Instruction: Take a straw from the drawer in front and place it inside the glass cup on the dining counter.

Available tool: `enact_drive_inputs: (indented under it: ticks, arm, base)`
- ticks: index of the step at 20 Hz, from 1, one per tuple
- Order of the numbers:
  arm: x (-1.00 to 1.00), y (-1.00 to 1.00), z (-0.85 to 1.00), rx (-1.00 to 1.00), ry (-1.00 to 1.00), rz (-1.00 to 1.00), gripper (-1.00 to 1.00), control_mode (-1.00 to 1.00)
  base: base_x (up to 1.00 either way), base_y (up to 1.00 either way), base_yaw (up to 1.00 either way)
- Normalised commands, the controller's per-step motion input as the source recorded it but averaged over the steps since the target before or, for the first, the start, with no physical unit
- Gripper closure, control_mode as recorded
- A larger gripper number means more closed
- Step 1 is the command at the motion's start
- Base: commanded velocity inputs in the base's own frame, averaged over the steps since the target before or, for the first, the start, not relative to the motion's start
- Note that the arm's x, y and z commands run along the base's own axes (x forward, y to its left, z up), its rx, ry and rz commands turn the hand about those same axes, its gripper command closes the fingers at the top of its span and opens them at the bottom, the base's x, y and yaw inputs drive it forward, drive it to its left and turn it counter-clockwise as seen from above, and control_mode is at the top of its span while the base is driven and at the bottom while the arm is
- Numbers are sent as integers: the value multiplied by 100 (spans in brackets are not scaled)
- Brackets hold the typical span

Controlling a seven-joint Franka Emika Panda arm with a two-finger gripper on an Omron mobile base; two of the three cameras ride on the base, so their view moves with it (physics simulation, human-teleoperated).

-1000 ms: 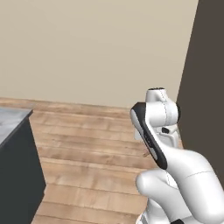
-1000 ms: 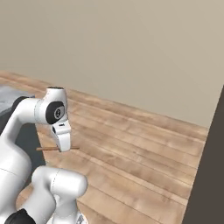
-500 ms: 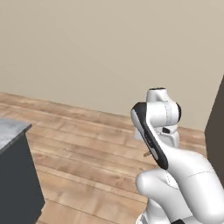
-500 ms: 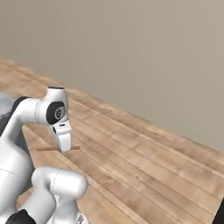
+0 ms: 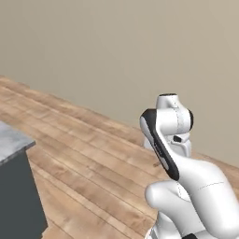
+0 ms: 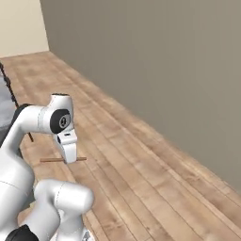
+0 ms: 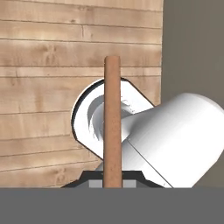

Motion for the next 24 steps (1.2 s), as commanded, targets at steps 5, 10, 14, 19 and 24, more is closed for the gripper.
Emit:
enact_drive_inputs:
  ticks: [5,10,14,19,24]
  arm:
    - [0,0,0,0,0,0,100,100]
    - [0,0,0,0,0,0,100,100]
    - [0,0,0,0,0,0,100,100]
    - [0,0,0,0,0,0,100,100]
    - [0,0,0,0,0,0,100,100]
  base:
    - [100,-61,47]
    - [100,-57,46]
    - [100,-47,46]
    - [100,-41,45]
    - [100,-37,41]
